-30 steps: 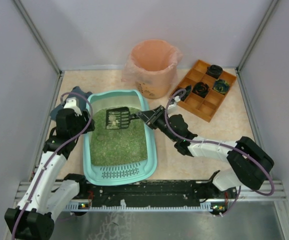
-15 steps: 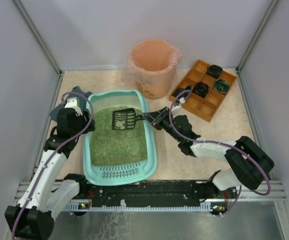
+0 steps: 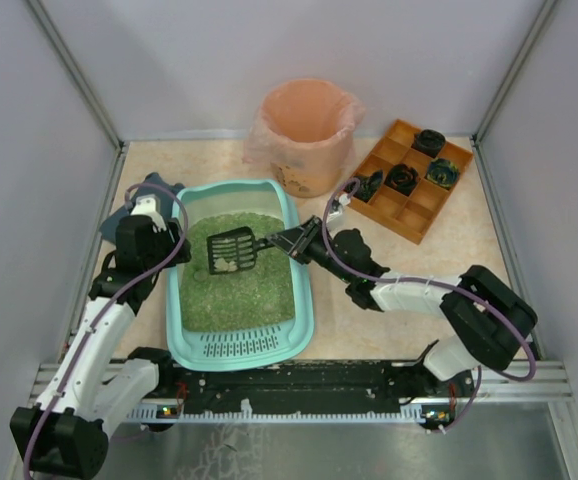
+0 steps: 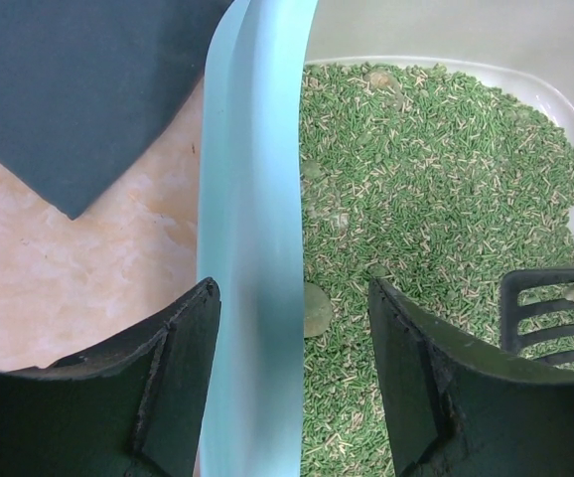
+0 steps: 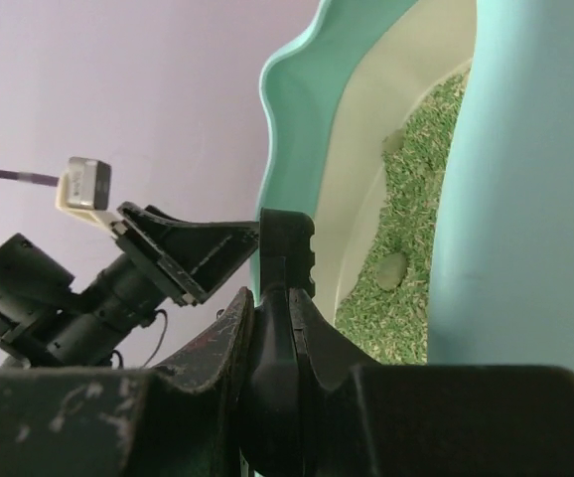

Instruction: Clean the litter box

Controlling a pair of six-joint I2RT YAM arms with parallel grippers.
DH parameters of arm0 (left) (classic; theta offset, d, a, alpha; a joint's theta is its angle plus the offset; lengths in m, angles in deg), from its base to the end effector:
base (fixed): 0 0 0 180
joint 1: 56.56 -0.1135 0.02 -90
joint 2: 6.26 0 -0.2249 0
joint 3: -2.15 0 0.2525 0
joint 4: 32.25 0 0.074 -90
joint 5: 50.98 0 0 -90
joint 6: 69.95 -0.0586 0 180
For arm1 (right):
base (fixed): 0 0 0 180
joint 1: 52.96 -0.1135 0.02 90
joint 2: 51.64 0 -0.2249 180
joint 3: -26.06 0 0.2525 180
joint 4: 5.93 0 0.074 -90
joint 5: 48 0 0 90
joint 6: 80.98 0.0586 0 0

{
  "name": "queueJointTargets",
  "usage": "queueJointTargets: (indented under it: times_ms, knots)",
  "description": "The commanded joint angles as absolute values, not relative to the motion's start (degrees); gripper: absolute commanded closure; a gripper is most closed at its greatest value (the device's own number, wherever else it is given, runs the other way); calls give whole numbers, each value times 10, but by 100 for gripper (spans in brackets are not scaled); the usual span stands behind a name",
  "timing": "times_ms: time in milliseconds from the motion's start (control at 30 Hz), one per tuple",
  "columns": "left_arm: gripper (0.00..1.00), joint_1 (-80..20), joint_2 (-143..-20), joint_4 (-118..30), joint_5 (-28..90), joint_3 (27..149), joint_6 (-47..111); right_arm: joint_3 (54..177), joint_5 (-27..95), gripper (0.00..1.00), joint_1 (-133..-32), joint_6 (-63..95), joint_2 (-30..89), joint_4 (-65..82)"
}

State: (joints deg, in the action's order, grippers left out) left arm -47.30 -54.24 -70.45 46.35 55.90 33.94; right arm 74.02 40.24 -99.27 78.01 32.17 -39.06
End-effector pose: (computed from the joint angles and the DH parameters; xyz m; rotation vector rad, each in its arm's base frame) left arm 0.2304 -0.0300 0.2351 -0.1611 2.1272 -0.1012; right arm 0.2286 0.2419 0.1829 0.3400 1.8345 1.5182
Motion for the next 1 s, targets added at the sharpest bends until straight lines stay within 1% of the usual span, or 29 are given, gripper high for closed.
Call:
queueJointTargets:
  times_ms: [0, 33, 167, 367, 467, 633, 967]
  knots:
    - [32, -471, -542, -703, 470, 561, 336, 736, 405, 100, -975, 803, 297, -411]
    - [32, -471, -539, -702, 473, 558, 335, 734, 399, 100, -968, 808, 294, -410]
    - [32, -471, -539, -698, 471, 557, 333, 778, 380, 100, -965, 782, 281, -326]
    - [32, -471, -541, -702, 476, 559, 334, 826, 335, 100, -942, 748, 275, -297]
    - [32, -471, -540, -702, 478, 558, 334, 856, 335, 100, -931, 741, 272, -259]
    - [32, -471, -542, -703, 479, 558, 334, 955, 328, 100, -897, 716, 278, -157]
    - [32, -471, -545, -707, 491, 560, 334, 1156, 328, 100, -790, 688, 300, -50]
